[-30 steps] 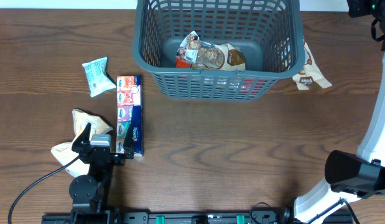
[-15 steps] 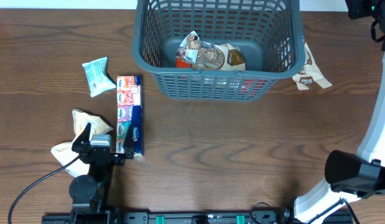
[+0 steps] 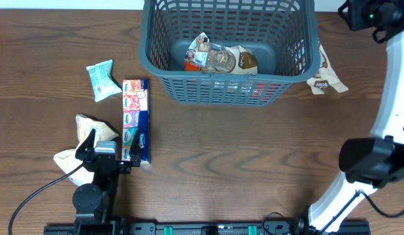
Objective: Pack container
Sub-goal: 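Move the right gripper to the second mushroom bag right of the basket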
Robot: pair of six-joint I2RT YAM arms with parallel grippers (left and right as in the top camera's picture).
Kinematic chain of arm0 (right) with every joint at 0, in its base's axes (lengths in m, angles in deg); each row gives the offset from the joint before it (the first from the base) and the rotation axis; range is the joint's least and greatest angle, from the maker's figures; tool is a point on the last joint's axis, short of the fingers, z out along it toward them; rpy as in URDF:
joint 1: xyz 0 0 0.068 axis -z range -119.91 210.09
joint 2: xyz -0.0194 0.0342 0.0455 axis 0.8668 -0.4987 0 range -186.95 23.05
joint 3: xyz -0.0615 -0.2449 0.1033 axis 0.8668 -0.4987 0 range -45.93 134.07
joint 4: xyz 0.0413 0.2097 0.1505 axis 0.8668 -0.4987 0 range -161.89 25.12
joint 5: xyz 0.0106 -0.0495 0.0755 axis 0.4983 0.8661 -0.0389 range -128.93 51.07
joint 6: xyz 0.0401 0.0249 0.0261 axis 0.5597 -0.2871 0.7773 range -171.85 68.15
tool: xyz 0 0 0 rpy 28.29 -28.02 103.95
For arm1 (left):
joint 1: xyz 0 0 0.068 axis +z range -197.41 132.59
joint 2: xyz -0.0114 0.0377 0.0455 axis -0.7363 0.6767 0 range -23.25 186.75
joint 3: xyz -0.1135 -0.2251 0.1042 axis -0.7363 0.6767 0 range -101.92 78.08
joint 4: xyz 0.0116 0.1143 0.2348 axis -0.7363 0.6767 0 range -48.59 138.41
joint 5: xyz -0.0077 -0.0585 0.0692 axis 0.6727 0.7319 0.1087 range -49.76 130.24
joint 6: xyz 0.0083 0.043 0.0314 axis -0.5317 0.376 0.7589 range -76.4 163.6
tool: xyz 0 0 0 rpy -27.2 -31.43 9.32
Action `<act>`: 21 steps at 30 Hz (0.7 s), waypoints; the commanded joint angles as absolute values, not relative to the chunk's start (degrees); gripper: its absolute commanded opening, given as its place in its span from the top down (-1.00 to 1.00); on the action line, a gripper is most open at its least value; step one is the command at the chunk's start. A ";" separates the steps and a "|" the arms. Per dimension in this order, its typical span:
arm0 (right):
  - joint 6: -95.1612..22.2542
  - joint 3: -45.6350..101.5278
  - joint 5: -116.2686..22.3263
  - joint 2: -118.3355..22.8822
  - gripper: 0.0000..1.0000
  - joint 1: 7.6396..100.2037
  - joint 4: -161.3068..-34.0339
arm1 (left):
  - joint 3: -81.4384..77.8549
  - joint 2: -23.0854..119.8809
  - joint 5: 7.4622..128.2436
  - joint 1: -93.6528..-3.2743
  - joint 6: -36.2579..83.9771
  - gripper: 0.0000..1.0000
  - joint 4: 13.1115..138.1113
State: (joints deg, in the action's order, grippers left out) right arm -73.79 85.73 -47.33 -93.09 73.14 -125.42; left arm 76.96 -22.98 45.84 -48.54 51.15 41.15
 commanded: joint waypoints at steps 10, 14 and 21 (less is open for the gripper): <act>-76.39 85.64 -48.18 -102.27 0.24 73.19 -126.16 | 77.83 -22.95 45.82 -48.52 51.21 -0.97 40.91; -76.34 85.64 -47.38 -105.57 0.18 73.23 -126.58 | 77.85 -22.95 45.82 -48.52 51.21 -0.97 40.91; -76.34 85.64 -46.87 -111.49 -0.04 73.19 -128.06 | 77.85 -22.95 45.82 -48.52 51.21 -0.97 40.91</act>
